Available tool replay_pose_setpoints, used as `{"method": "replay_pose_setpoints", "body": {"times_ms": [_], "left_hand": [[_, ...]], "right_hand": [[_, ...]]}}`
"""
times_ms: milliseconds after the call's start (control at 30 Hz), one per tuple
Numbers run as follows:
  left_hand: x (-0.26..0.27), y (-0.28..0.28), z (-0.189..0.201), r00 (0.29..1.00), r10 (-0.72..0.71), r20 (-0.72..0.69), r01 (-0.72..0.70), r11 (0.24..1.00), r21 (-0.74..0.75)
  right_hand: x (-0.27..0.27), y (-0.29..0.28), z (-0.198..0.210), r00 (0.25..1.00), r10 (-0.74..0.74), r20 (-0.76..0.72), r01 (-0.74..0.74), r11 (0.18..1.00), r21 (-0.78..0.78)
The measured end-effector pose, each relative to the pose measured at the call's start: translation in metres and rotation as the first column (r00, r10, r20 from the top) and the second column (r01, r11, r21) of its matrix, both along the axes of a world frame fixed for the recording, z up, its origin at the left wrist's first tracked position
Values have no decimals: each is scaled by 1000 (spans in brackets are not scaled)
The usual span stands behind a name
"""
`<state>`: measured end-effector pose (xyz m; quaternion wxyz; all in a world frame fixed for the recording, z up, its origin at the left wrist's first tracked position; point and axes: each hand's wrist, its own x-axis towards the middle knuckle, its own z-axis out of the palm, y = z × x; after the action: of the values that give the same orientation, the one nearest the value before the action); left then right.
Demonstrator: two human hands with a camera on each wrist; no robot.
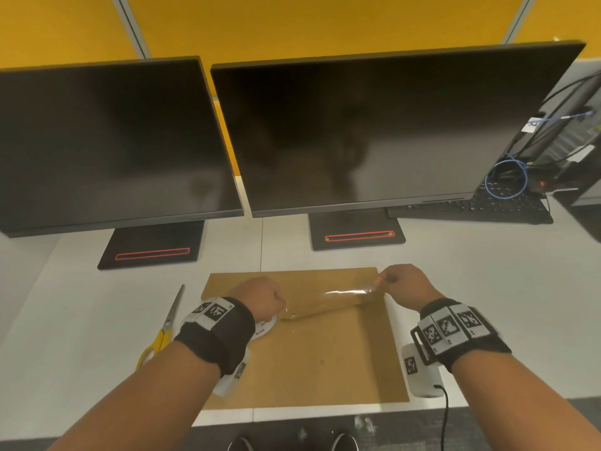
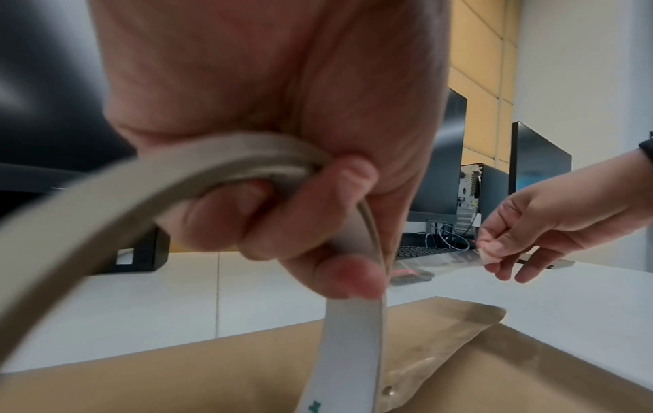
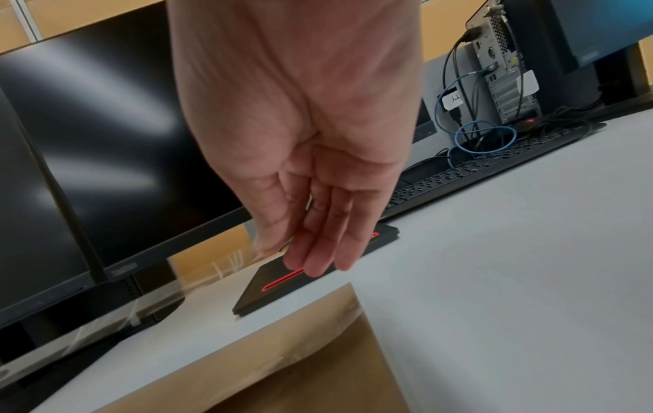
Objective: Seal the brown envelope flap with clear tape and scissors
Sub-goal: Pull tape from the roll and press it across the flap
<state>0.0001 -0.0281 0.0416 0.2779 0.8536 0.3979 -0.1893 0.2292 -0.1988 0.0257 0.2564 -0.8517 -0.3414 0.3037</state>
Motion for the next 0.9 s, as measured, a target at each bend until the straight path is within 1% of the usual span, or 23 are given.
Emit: {"method": "replay_pose_setpoints", "body": {"times_ms": [167, 333, 600, 800, 900], "left_hand": [[17, -6, 0, 996, 12, -89, -11, 1000, 8], [29, -11, -14, 980, 23, -197, -32, 999, -39], [36, -19, -36, 965, 70, -251, -78, 997, -23], [45, -18, -40, 959, 91, -267, -94, 996, 3], [51, -20, -39, 949, 102, -299, -94, 995, 38]], "right_hand": [[13, -7, -9, 998, 53, -17, -54, 998, -39], [20, -14, -25, 997, 53, -63, -56, 997, -53], [23, -18, -41, 995, 31, -90, -37, 997, -66], [26, -13, -48, 997, 31, -66, -37, 995, -88], [27, -9, -50, 998, 32, -55, -38, 993, -108]]}}
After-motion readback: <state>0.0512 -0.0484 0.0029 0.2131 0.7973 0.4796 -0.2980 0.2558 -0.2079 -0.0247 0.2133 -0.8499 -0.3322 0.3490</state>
